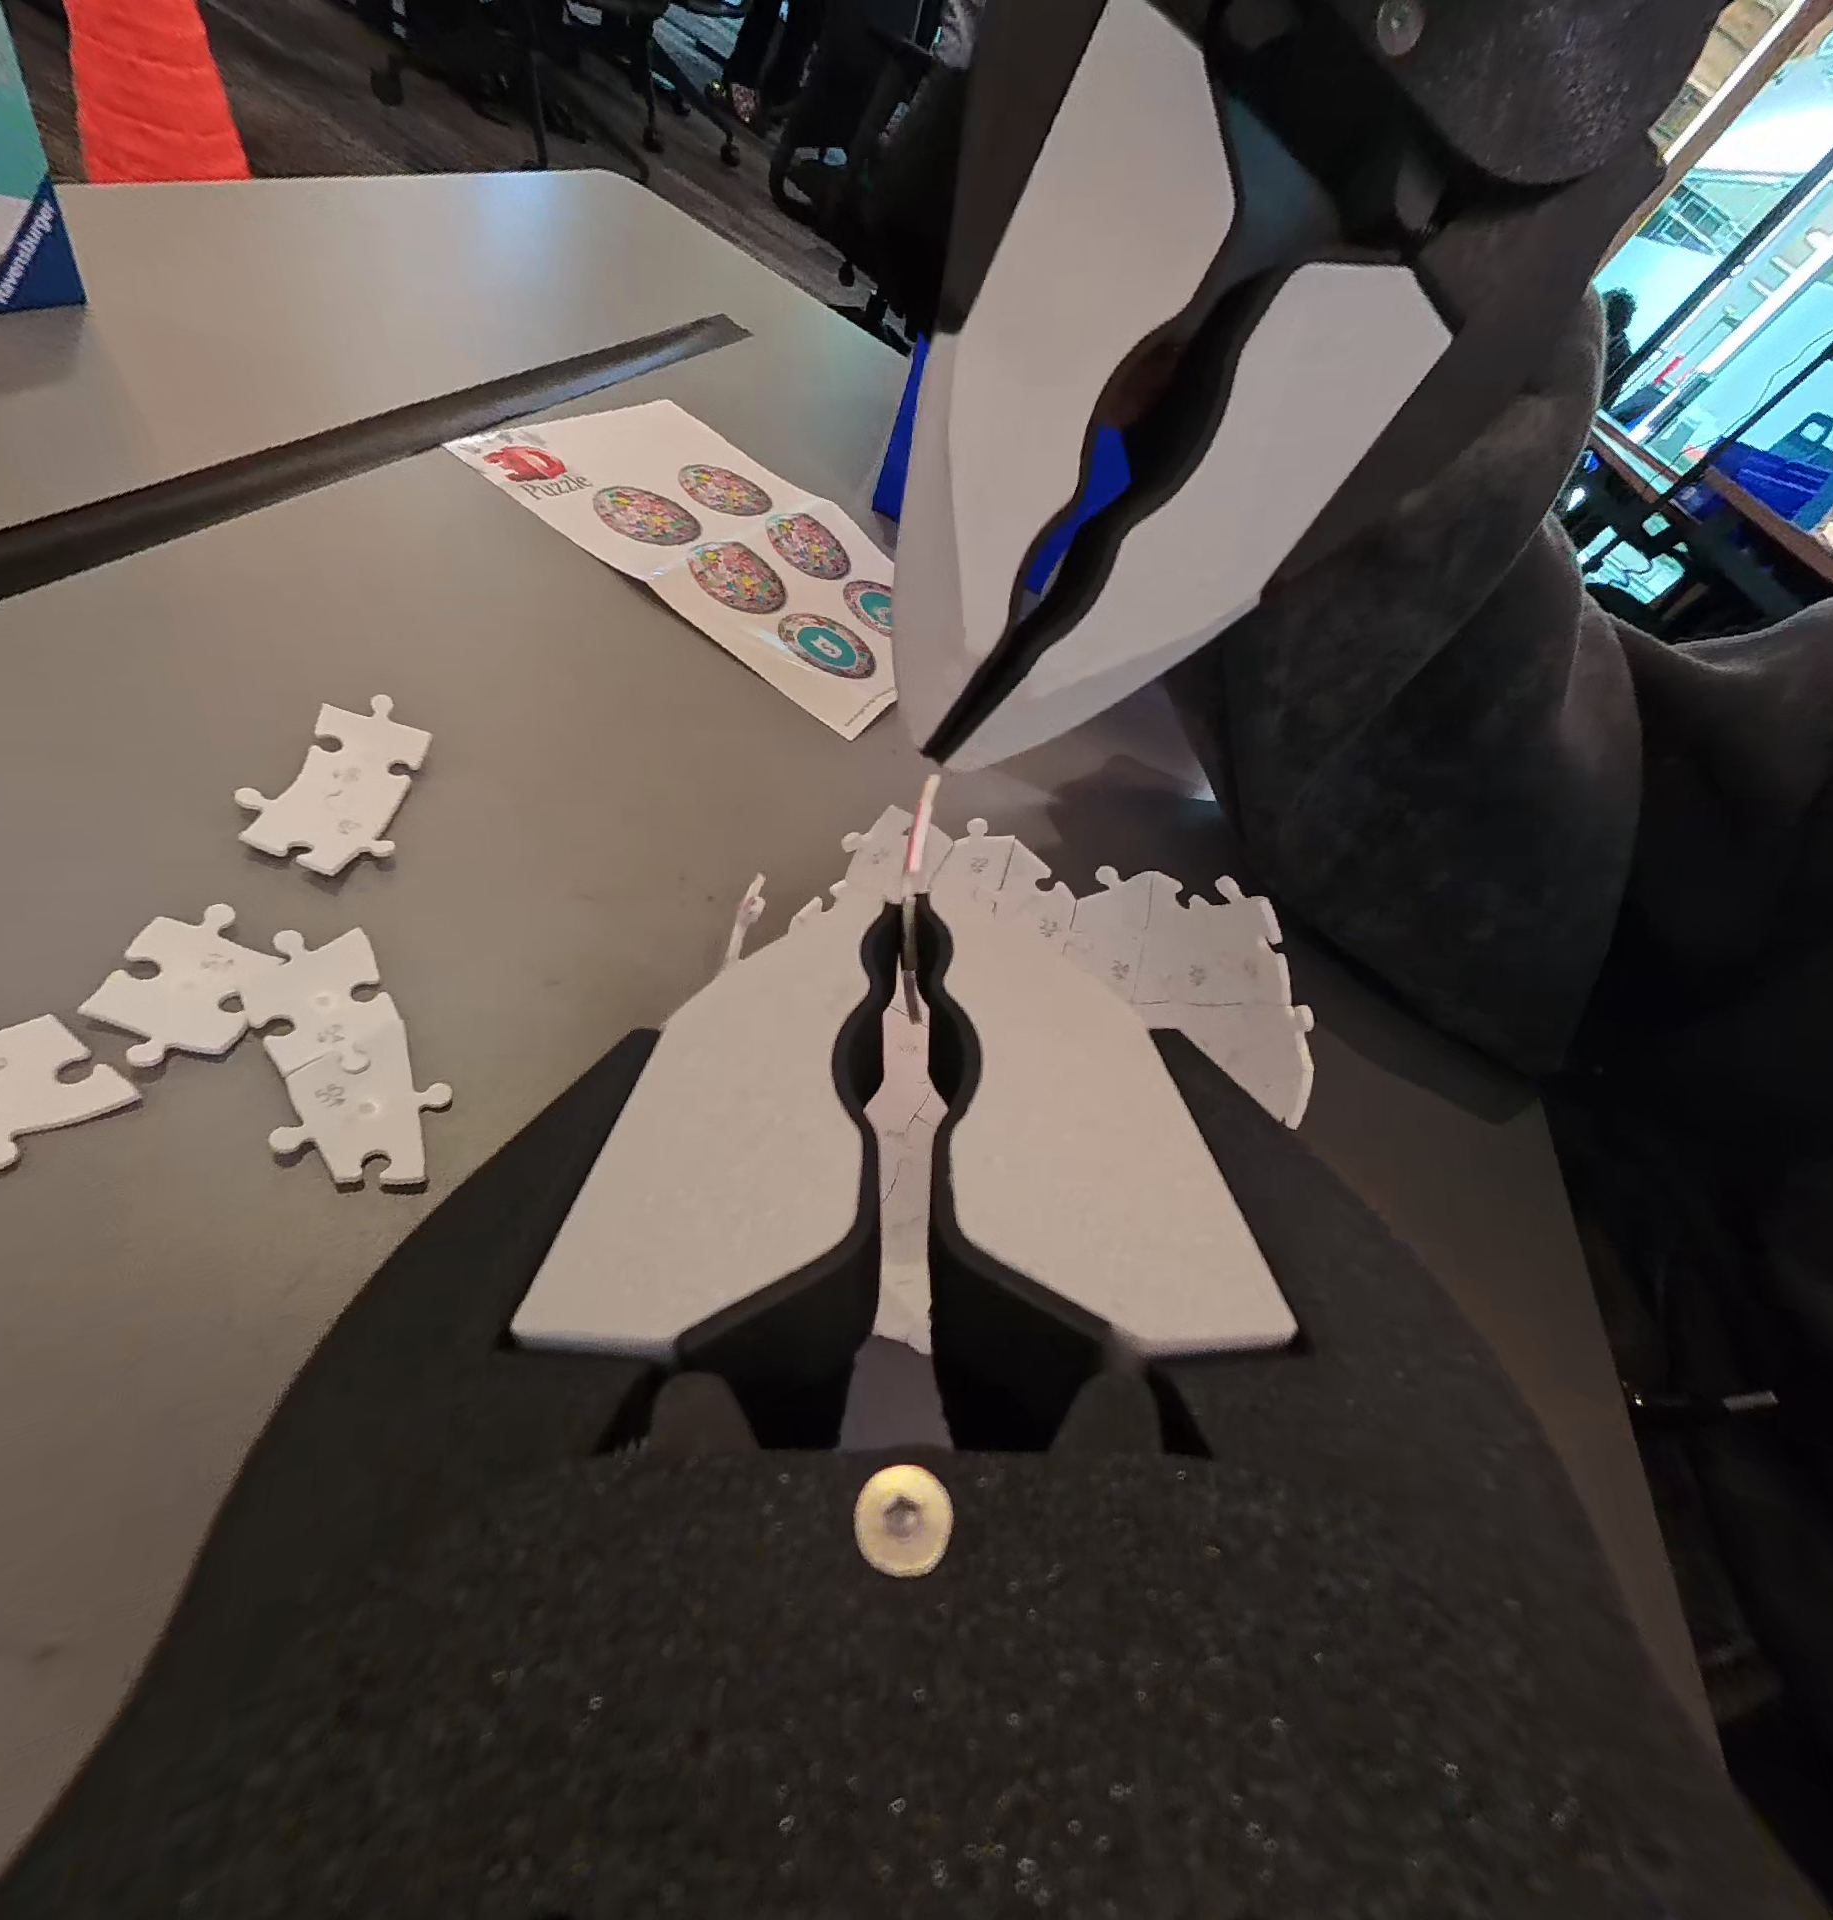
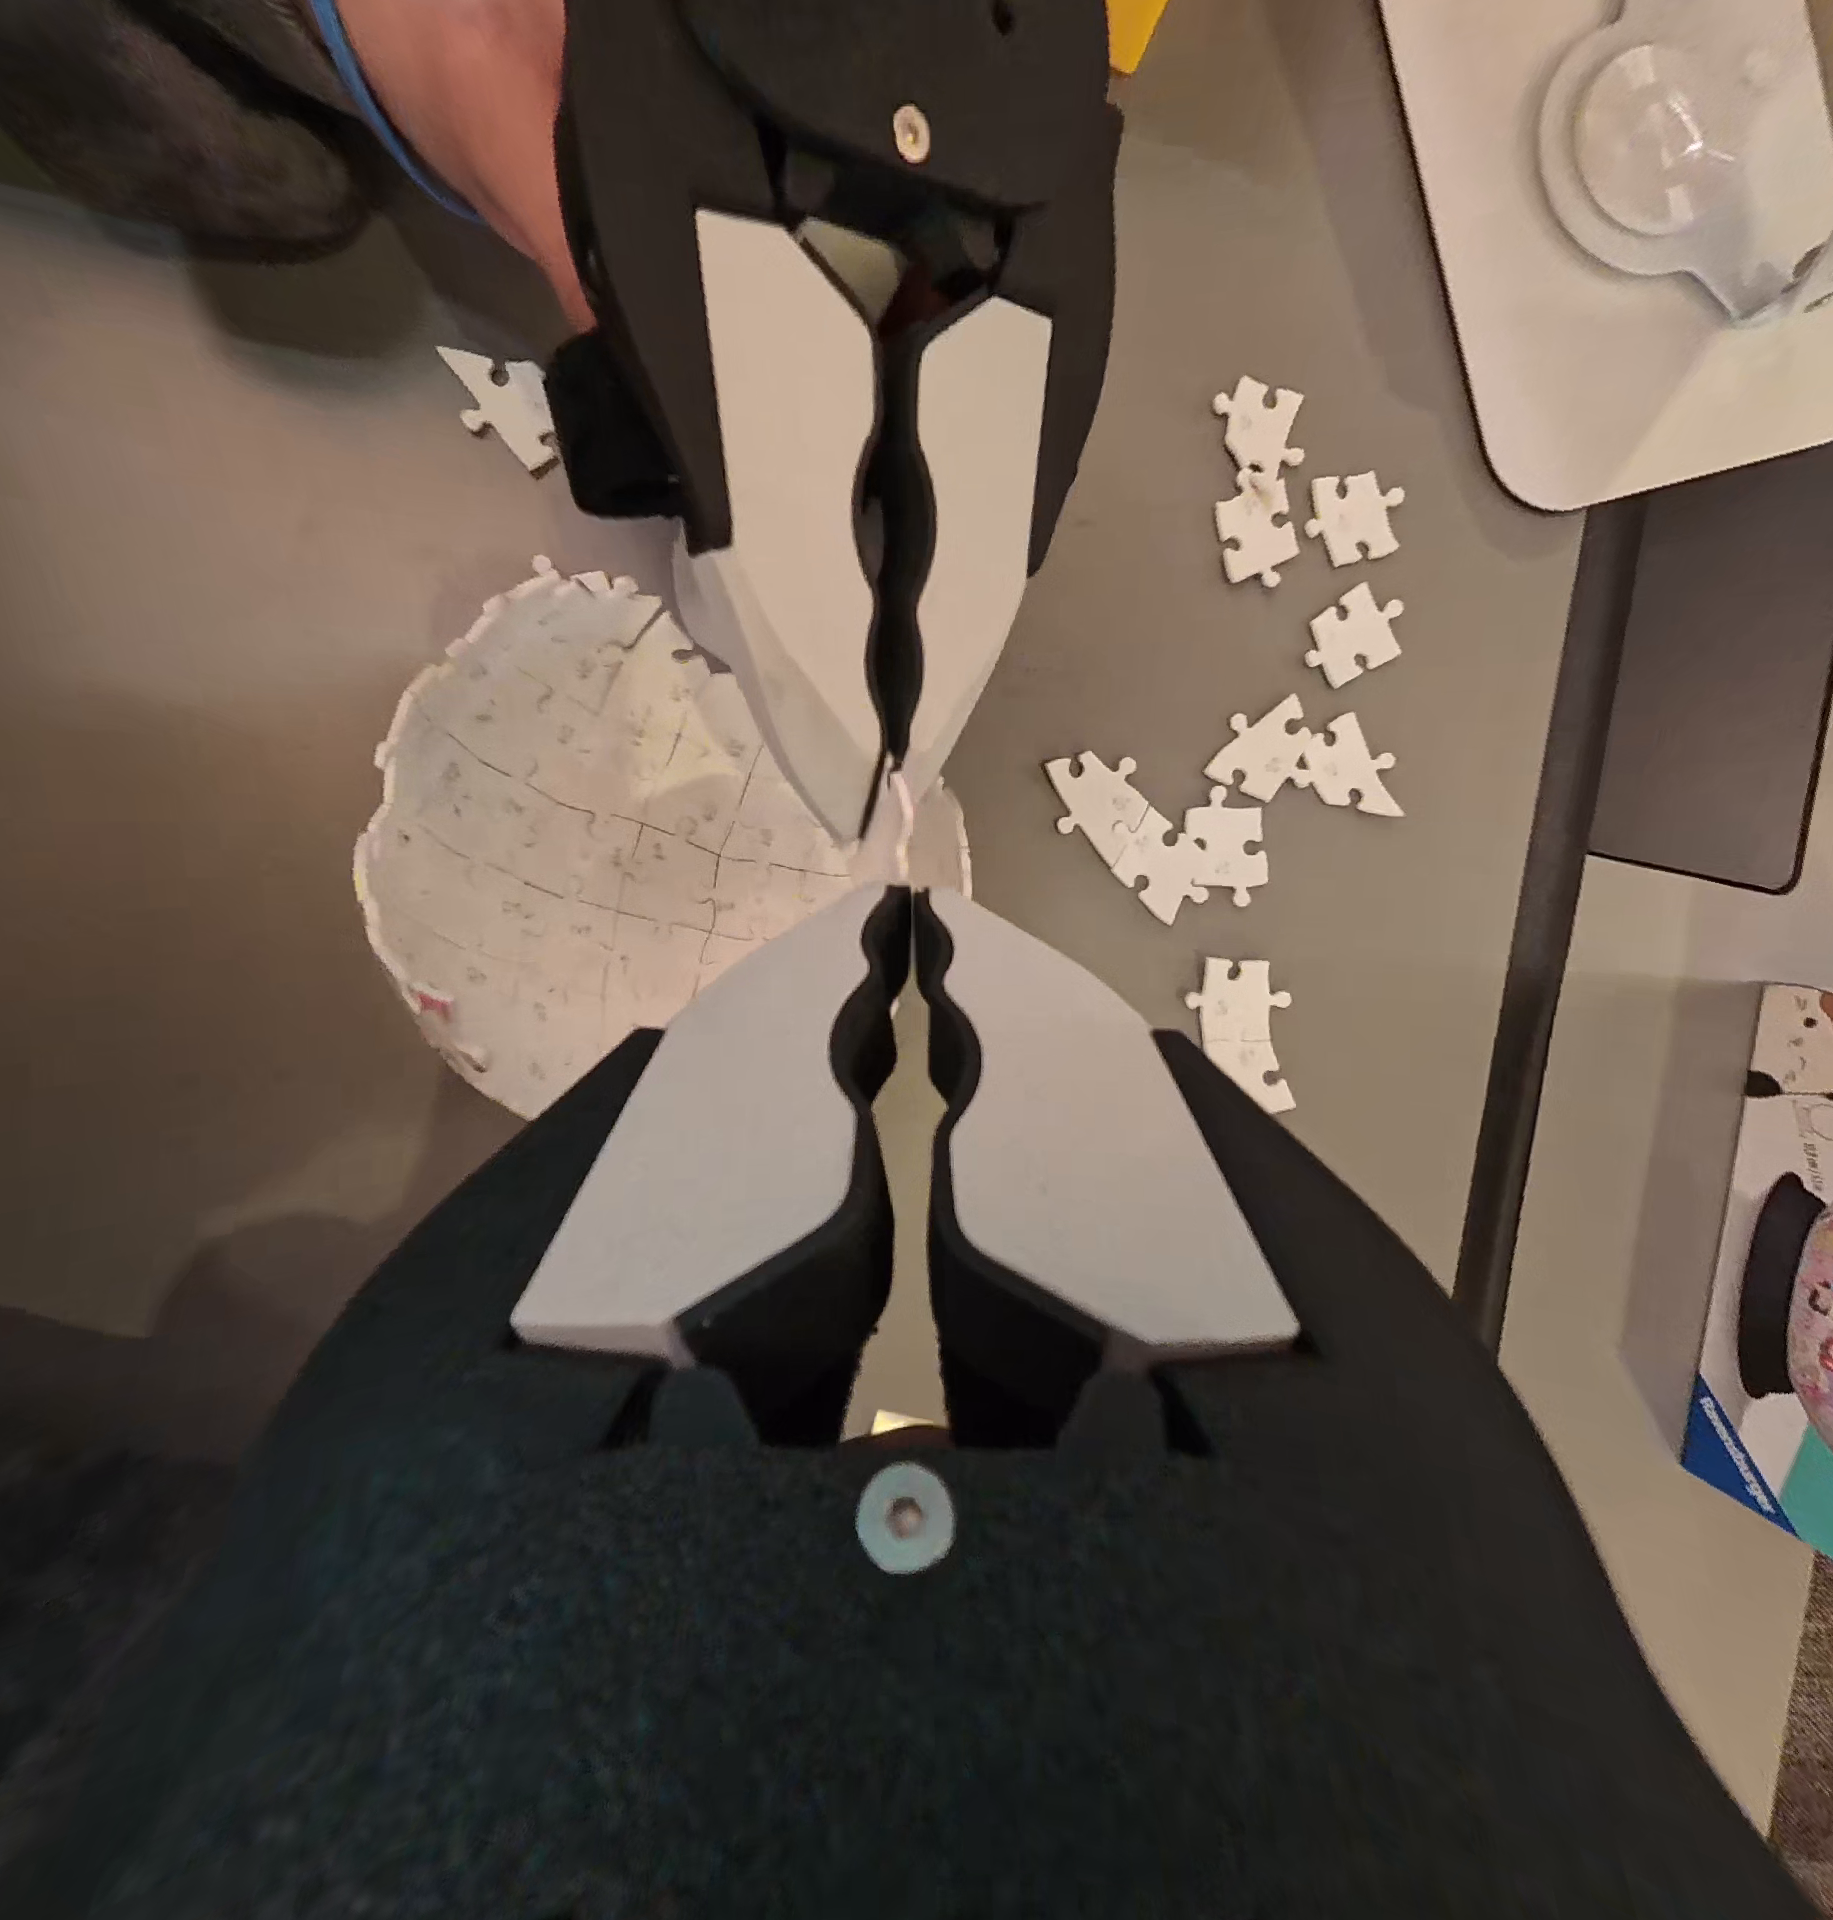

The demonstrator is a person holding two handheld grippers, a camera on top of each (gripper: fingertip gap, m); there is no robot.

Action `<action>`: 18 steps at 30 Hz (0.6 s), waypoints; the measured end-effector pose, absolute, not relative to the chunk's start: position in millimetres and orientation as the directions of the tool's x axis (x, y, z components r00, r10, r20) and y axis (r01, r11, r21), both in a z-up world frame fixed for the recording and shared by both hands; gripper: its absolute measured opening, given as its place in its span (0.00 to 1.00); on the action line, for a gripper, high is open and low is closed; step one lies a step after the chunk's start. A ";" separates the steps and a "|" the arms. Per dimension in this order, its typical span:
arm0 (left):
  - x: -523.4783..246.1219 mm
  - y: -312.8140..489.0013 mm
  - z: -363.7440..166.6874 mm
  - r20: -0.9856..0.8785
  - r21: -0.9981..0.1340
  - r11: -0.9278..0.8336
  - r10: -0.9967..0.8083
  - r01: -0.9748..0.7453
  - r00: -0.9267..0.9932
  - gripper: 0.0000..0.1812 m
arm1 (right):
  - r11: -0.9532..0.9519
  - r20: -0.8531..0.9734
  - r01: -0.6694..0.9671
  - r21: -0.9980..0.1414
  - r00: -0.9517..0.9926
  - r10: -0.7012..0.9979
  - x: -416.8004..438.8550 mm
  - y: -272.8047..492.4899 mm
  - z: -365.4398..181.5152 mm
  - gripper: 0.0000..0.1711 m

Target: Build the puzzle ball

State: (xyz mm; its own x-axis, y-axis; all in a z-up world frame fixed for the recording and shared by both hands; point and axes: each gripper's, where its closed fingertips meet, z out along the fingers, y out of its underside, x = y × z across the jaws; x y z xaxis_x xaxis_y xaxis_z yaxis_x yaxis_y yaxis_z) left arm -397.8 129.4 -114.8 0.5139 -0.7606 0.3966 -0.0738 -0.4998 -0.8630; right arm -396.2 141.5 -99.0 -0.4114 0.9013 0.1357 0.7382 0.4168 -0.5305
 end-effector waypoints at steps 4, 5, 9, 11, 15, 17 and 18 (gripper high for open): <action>-396.1 129.2 -118.4 0.387 -0.860 -0.501 -0.759 -0.091 0.523 0.01 | 0.421 0.128 0.739 -0.525 -0.421 0.898 -397.4 138.7 -101.8 0.00; -396.4 129.3 -118.7 0.390 -0.859 -0.504 -0.758 -0.090 0.522 0.01 | 0.422 0.129 0.741 -0.522 -0.421 0.898 -396.9 138.9 -102.3 0.00; -396.9 128.8 -115.8 0.392 -0.863 -0.499 -0.761 -0.081 0.516 0.01 | 0.413 0.124 0.741 -0.529 -0.414 0.902 -395.9 140.5 -100.8 0.03; -396.6 128.7 -116.7 0.389 -0.862 -0.499 -0.762 -0.087 0.518 0.01 | 0.416 0.120 0.742 -0.525 -0.419 0.900 -395.8 139.8 -102.1 0.02; -397.3 129.3 -117.9 0.397 -0.859 -0.506 -0.758 -0.082 0.517 0.01 | 0.416 0.113 0.743 -0.525 -0.423 0.899 -396.8 138.9 -103.8 0.01; -396.8 129.4 -117.6 0.397 -0.860 -0.503 -0.759 -0.079 0.516 0.01 | 0.417 0.112 0.738 -0.531 -0.426 0.898 -397.5 138.2 -103.8 0.02; -395.2 128.6 -117.1 0.400 -0.860 -0.504 -0.762 -0.079 0.509 0.01 | 0.415 0.102 0.734 -0.538 -0.432 0.896 -398.1 136.0 -103.6 0.02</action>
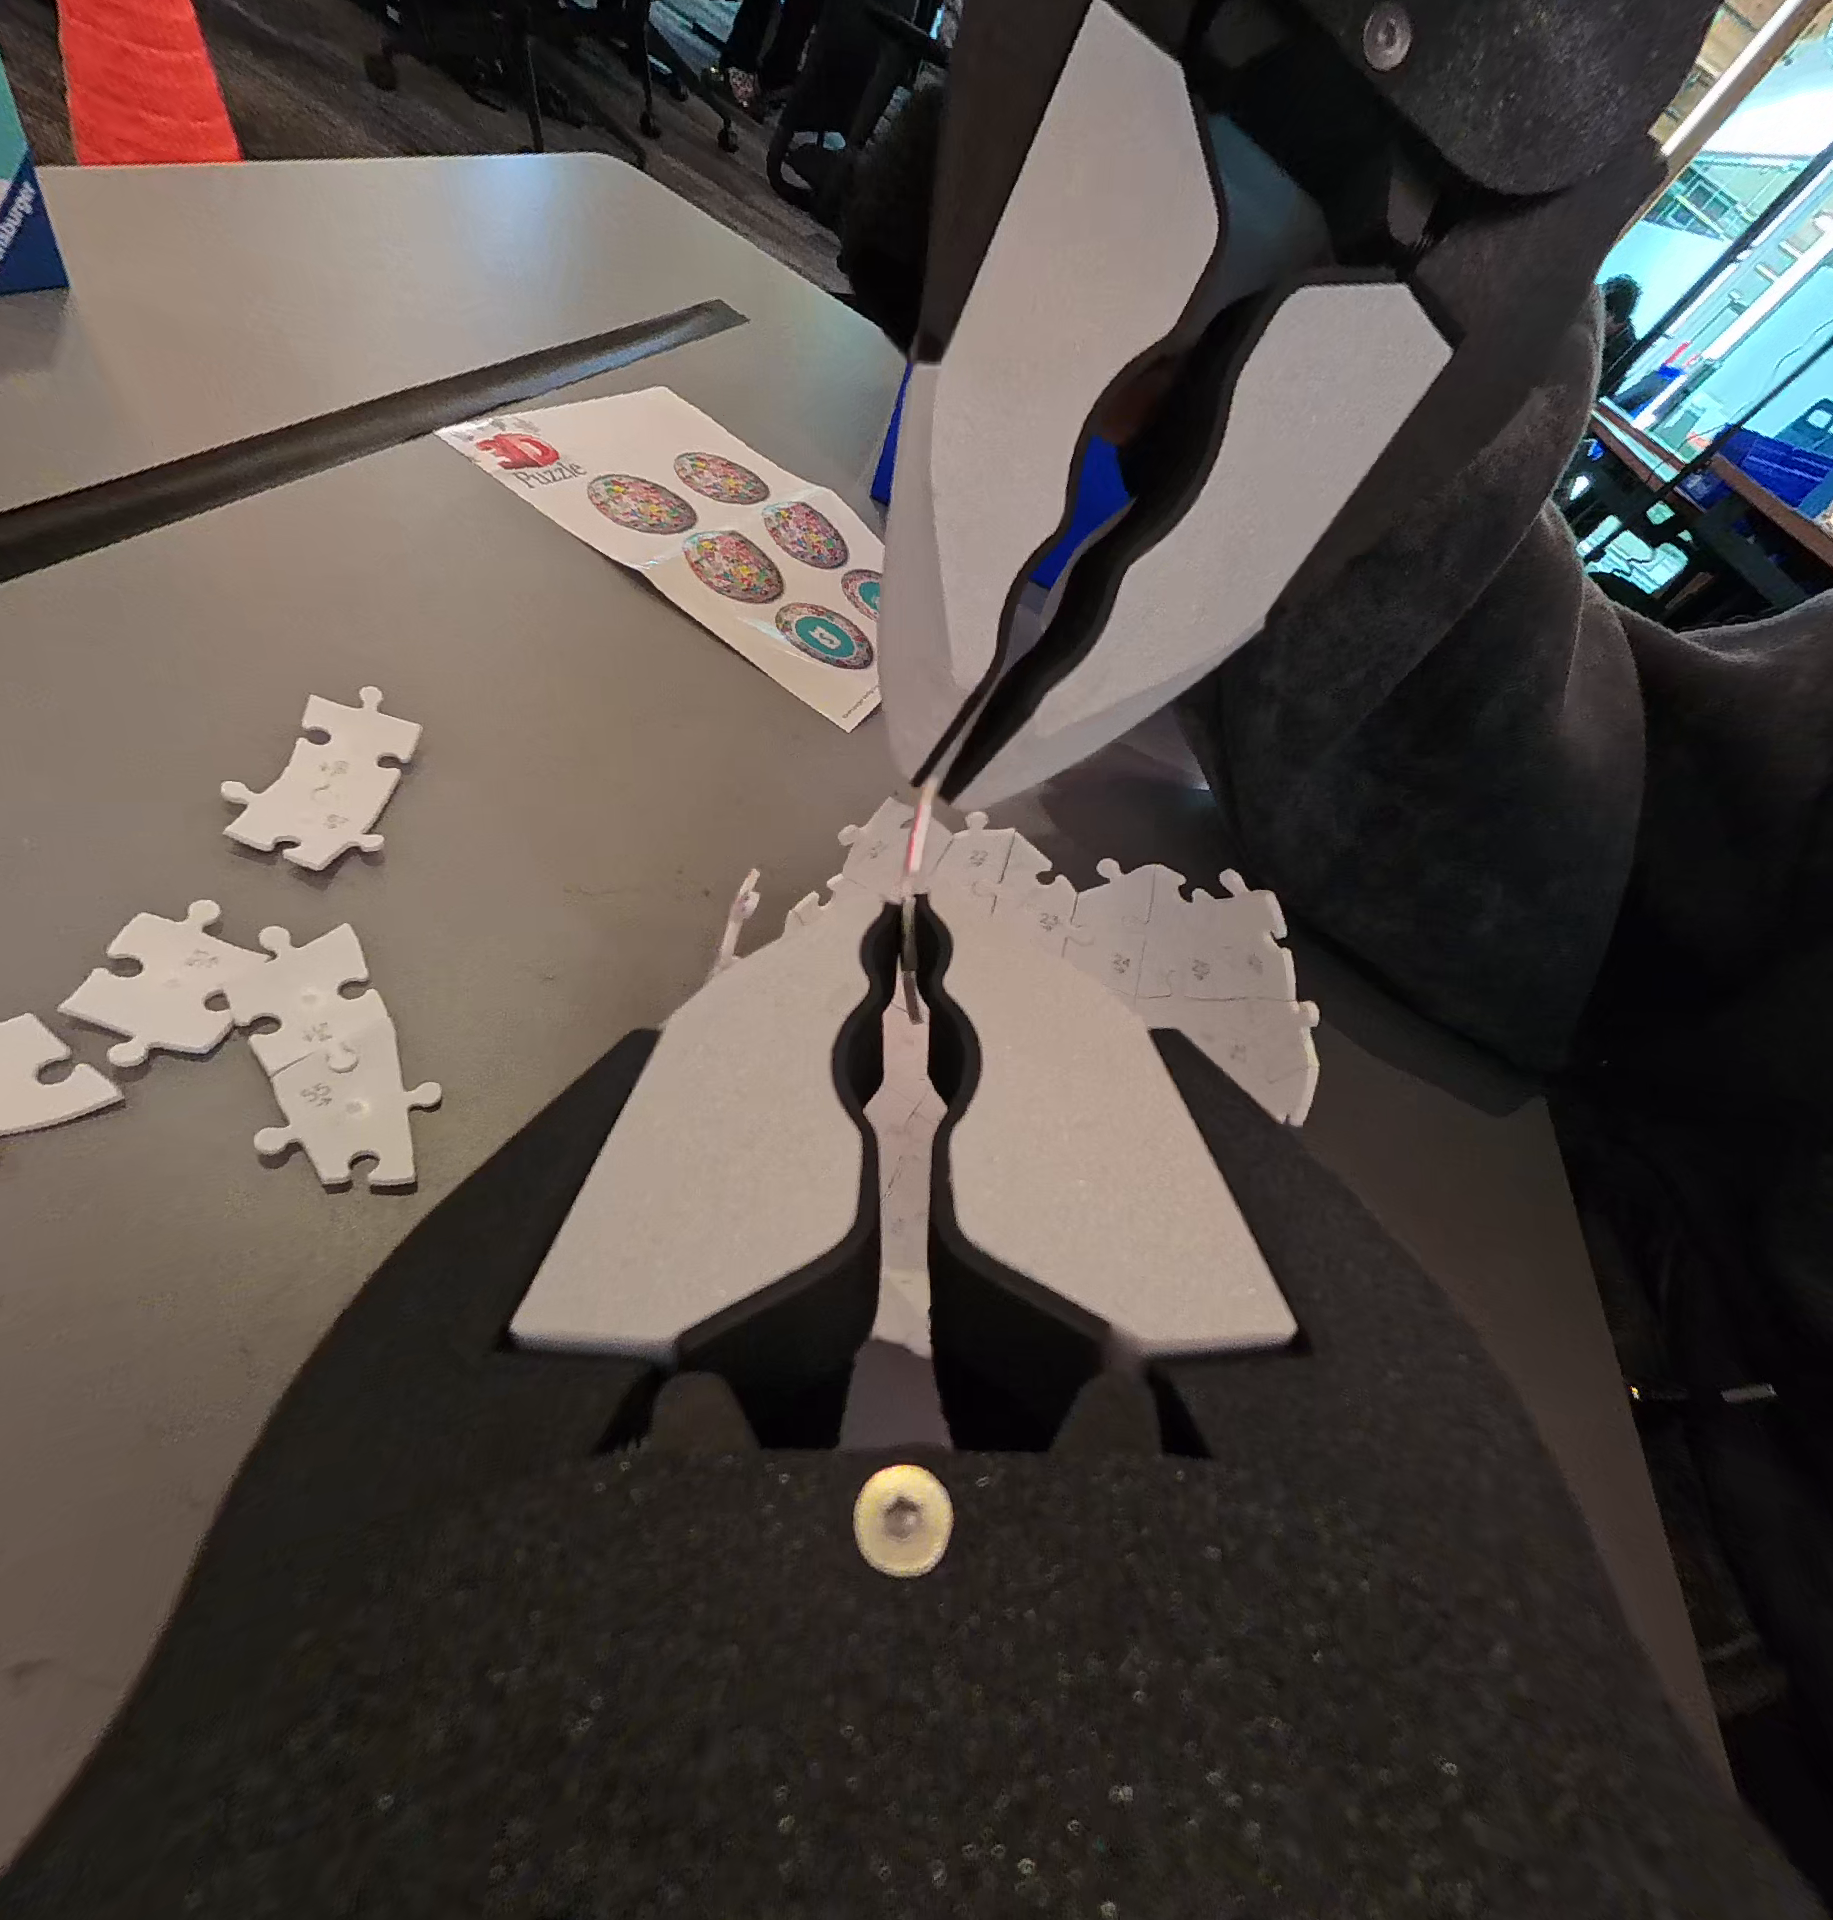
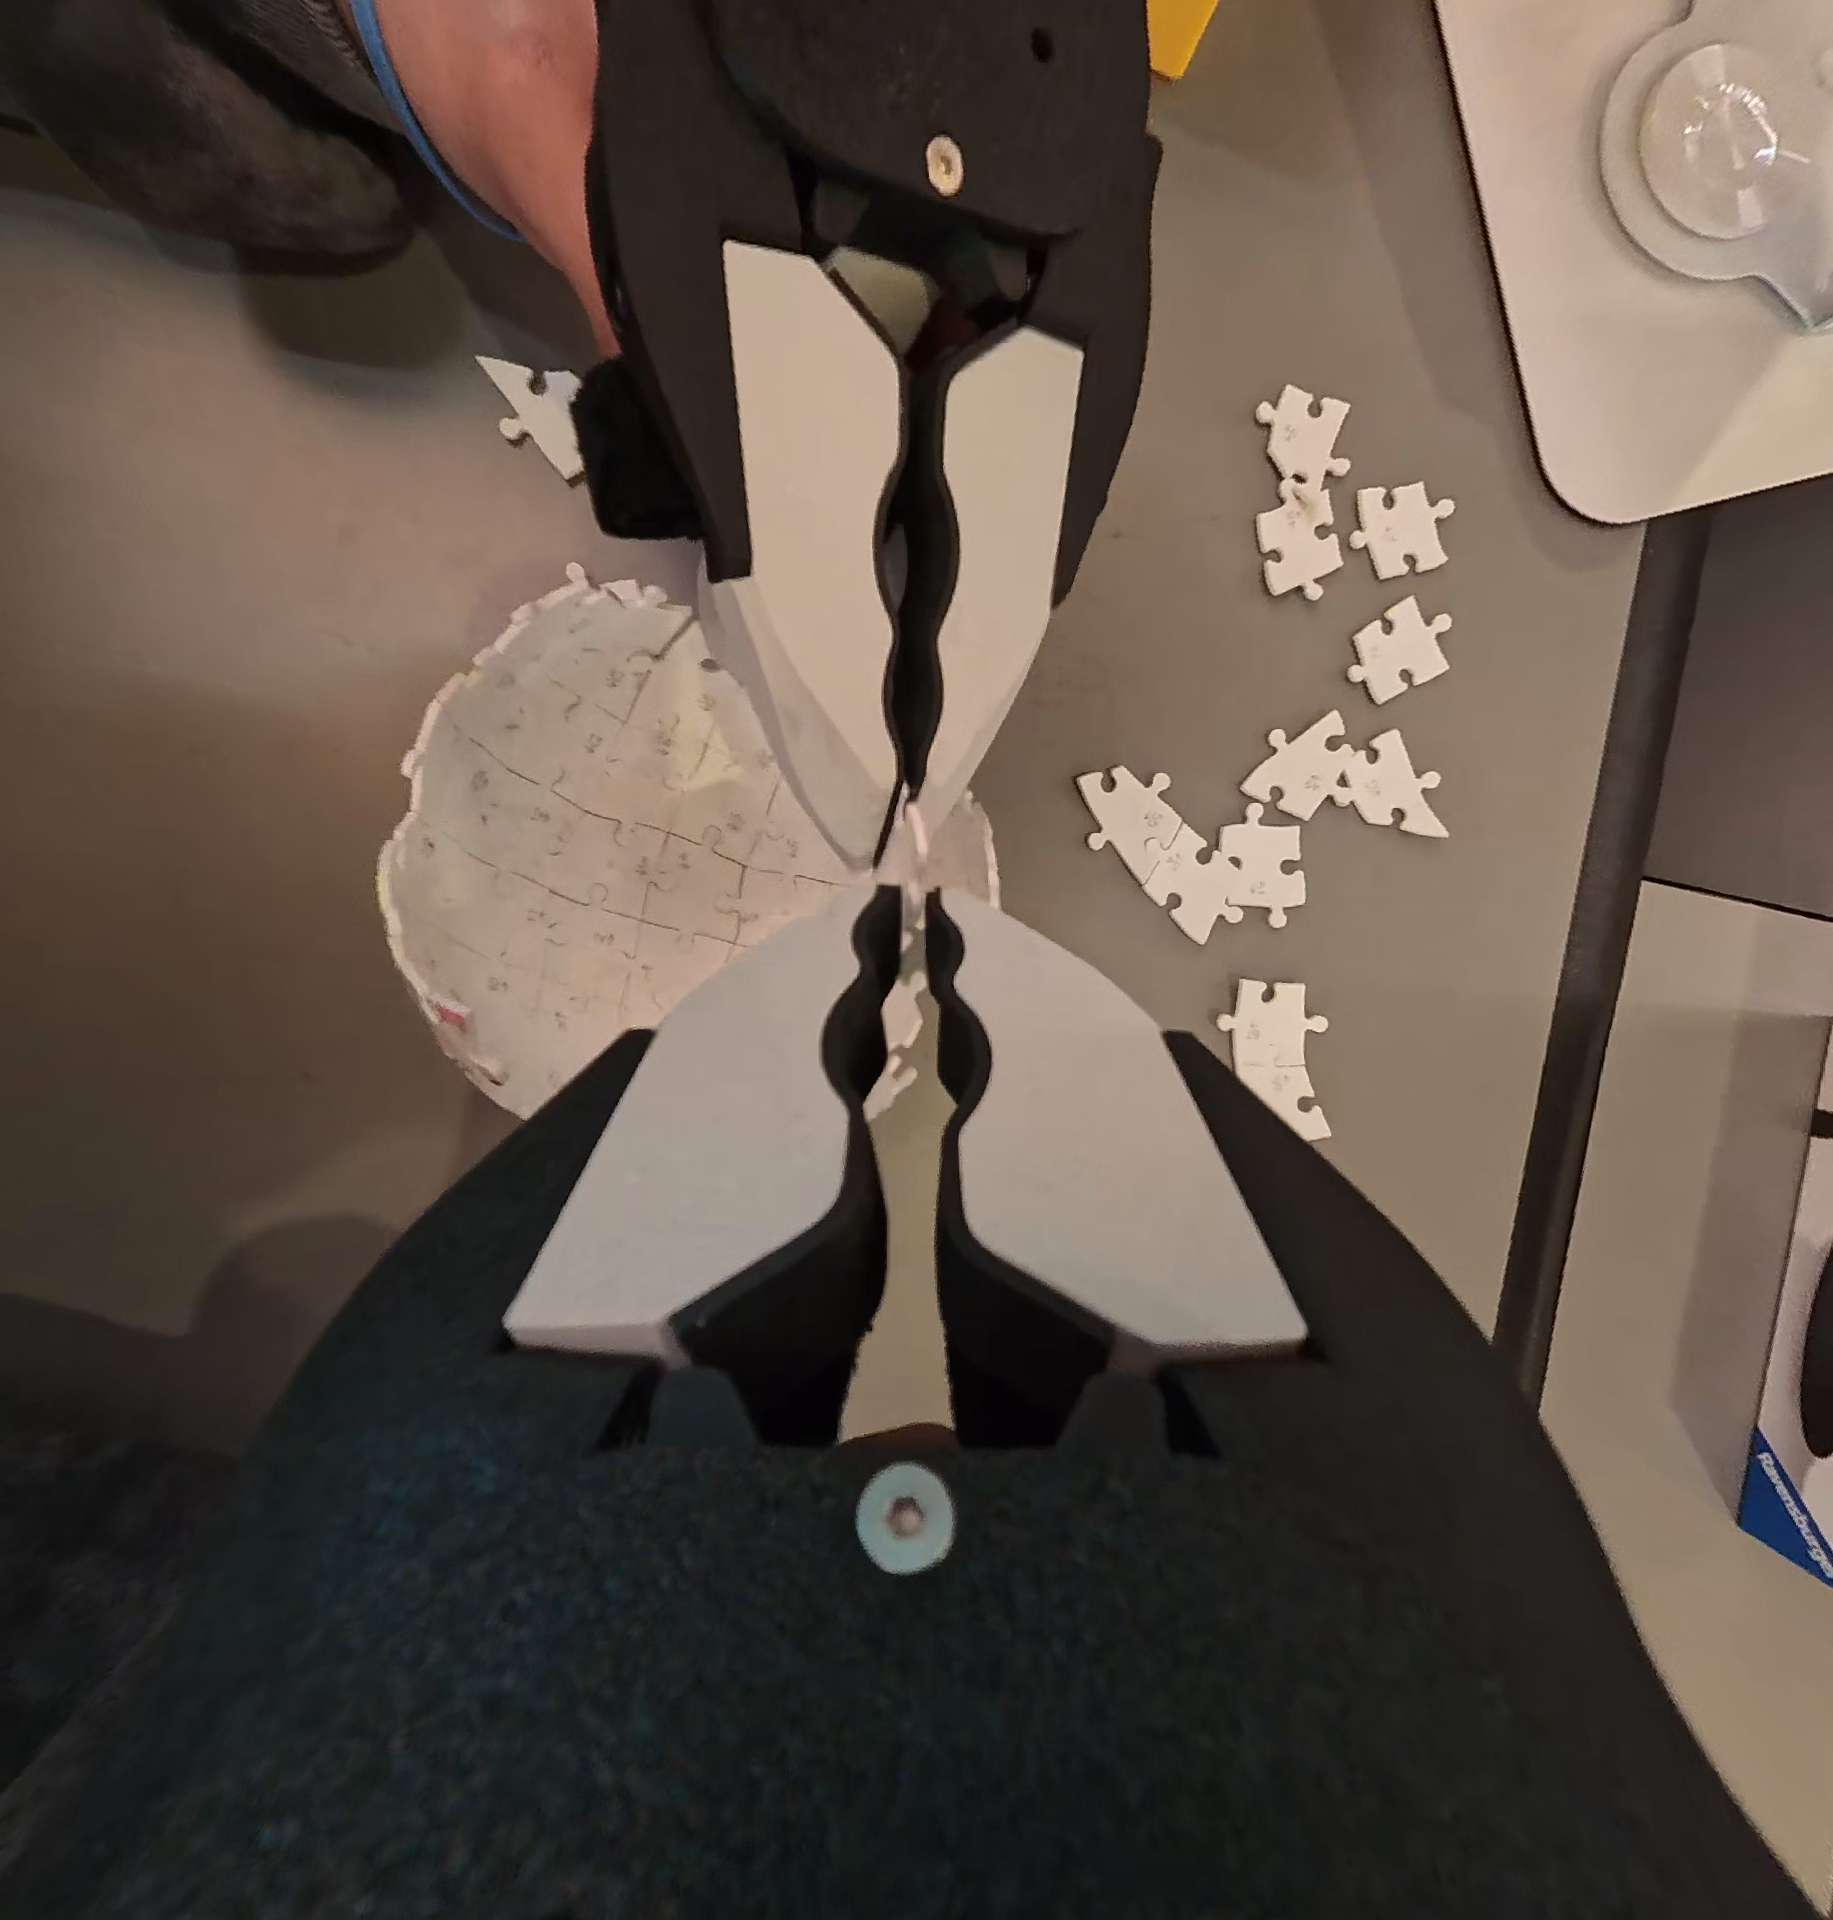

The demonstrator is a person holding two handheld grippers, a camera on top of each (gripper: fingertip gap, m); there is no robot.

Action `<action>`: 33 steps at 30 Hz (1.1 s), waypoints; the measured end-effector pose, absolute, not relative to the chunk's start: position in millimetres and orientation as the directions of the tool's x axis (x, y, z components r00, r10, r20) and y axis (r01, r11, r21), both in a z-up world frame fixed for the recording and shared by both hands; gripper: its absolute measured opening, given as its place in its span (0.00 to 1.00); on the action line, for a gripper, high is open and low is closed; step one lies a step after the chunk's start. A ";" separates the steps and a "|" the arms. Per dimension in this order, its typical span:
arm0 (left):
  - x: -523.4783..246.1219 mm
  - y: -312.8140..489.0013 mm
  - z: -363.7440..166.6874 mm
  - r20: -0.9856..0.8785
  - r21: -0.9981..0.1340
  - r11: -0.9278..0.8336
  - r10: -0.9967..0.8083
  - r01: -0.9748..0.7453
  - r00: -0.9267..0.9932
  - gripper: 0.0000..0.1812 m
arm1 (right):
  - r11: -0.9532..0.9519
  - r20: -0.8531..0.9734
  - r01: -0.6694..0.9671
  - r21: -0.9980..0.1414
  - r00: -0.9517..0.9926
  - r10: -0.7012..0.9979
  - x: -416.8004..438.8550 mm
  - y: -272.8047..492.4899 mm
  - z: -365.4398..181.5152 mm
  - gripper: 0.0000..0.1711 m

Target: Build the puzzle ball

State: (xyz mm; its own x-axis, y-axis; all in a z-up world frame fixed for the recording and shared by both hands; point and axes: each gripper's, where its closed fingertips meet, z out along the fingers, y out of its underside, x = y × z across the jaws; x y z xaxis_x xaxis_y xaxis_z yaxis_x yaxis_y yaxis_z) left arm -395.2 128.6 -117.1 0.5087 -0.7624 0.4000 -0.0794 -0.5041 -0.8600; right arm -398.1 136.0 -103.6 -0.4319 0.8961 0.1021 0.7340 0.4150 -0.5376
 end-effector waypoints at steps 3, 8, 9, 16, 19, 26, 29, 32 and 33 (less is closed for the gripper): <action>-392.1 127.7 -119.9 0.387 -0.860 -0.501 -0.766 -0.099 0.513 0.01 | 0.419 0.097 0.742 -0.523 -0.437 0.894 -397.6 134.9 -106.9 0.01; -391.8 128.5 -120.3 0.391 -0.859 -0.504 -0.764 -0.095 0.514 0.01 | 0.410 0.086 0.745 -0.527 -0.433 0.897 -397.2 135.3 -106.8 0.01; -392.1 128.6 -120.6 0.389 -0.859 -0.503 -0.763 -0.097 0.516 0.01 | 0.412 0.088 0.745 -0.525 -0.434 0.897 -396.9 135.3 -107.1 0.01; -392.3 129.4 -122.8 0.392 -0.856 -0.508 -0.760 -0.097 0.518 0.01 | 0.414 0.091 0.755 -0.509 -0.431 0.898 -394.9 137.5 -109.6 0.02; -391.5 129.3 -123.9 0.395 -0.854 -0.511 -0.760 -0.100 0.516 0.01 | 0.409 0.081 0.762 -0.502 -0.429 0.900 -393.9 137.4 -110.6 0.01; -413.2 136.1 -117.5 0.380 -0.858 -0.507 -0.733 -0.081 0.565 0.12 | 0.415 0.102 0.855 -0.311 -0.404 0.909 -379.4 154.0 -131.2 0.01; -431.6 142.6 -108.5 0.377 -0.869 -0.493 -0.706 -0.033 0.599 0.13 | 0.419 0.098 0.879 -0.227 -0.408 0.908 -376.8 151.9 -141.4 0.01; -446.7 155.0 -117.7 0.384 -0.857 -0.515 -0.644 -0.005 0.661 0.13 | 0.411 0.147 0.899 -0.150 -0.391 0.909 -380.4 156.1 -147.9 0.01; -450.2 159.8 -123.8 0.396 -0.846 -0.533 -0.621 0.005 0.677 0.13 | 0.407 0.155 0.904 -0.133 -0.386 0.909 -381.8 155.6 -150.1 0.01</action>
